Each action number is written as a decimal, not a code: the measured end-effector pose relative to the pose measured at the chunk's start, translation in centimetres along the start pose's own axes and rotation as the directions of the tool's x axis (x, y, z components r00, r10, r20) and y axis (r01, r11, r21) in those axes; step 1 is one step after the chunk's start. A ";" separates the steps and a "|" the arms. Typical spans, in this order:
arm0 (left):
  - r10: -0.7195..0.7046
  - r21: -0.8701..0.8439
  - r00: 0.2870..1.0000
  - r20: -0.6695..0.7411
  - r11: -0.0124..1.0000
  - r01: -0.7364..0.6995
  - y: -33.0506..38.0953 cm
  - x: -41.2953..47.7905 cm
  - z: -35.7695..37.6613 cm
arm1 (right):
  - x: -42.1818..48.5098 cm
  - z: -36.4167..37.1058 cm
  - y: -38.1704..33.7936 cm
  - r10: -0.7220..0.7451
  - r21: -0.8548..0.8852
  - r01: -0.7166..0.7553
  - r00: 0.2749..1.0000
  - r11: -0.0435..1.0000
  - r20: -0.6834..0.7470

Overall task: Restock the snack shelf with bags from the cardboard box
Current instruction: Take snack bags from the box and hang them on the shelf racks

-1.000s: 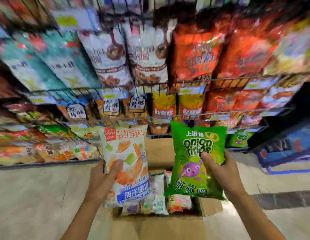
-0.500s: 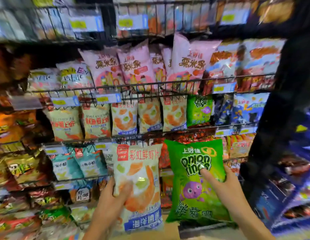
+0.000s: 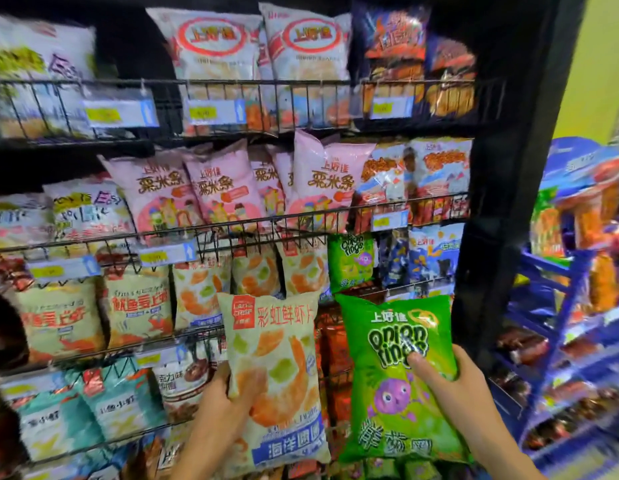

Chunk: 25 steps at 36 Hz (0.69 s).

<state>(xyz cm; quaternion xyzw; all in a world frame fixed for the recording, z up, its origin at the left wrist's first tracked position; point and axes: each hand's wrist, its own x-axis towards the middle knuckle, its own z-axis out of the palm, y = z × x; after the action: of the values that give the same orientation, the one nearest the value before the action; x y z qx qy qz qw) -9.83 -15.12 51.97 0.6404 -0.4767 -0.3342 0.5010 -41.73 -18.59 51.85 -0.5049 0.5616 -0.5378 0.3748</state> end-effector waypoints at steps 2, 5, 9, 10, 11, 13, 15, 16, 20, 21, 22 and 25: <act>-0.008 -0.002 1.000 0.005 1.000 0.008 0.1 0.5 0.6 | 0.8 -0.3 0.1 -0.005 0.007 0.005 1.000 1.000 -0.015; 0.007 0.032 1.000 -0.001 0.999 -0.007 0.3 1.2 1.6 | 2.5 -0.7 0.5 -0.012 0.022 0.013 1.000 1.000 -0.019; 0.047 0.091 0.999 -0.015 0.995 -0.046 0.2 3.2 3.2 | 5.5 -1.2 1.4 -0.038 0.049 0.038 0.999 0.998 -0.016; 0.043 0.079 0.999 -0.011 0.996 -0.042 0.4 3.7 3.8 | 6.5 -1.4 1.8 -0.035 0.053 0.035 0.999 0.998 -0.008; 0.045 0.070 0.999 -0.011 0.997 -0.044 0.6 4.4 4.4 | 7.4 -1.7 2.1 -0.028 0.055 0.028 1.000 0.998 0.002; 0.071 0.065 0.997 -0.030 0.995 -0.069 1.5 5.4 5.9 | 9.6 -2.3 2.9 -0.014 0.057 0.012 1.000 0.998 0.021; 0.094 0.065 0.994 -0.048 0.994 -0.090 2.4 6.7 7.5 | 11.9 -3.2 3.6 -0.016 0.047 0.013 0.999 0.999 0.047; 0.104 0.070 0.993 -0.053 0.993 -0.100 2.9 7.3 8.3 | 13.0 -3.7 3.7 -0.024 0.046 0.022 0.998 0.999 0.059; 0.135 0.067 0.983 -0.126 0.990 -0.127 5.6 9.5 11.3 | 17.4 -5.1 3.8 -0.063 0.056 0.058 0.994 0.997 0.090; 0.156 0.074 0.975 -0.156 0.986 -0.146 6.2 10.2 11.9 | 18.3 -5.4 3.8 -0.061 0.054 0.056 0.992 0.997 0.106; 0.173 0.082 0.968 -0.181 0.984 -0.161 6.9 10.8 12.4 | 19.3 -5.6 4.0 -0.048 0.044 0.043 0.992 0.998 0.119; 0.217 0.097 0.948 -0.234 0.975 -0.199 8.1 12.7 13.5 | 21.4 -6.1 4.1 -0.012 -0.003 0.013 0.993 1.000 0.117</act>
<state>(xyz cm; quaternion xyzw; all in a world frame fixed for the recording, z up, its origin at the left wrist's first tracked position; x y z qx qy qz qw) -20.22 -31.90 56.69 0.6401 -0.4884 -0.1812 0.5647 -52.73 -38.31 51.25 -0.5399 0.5365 -0.5084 0.4028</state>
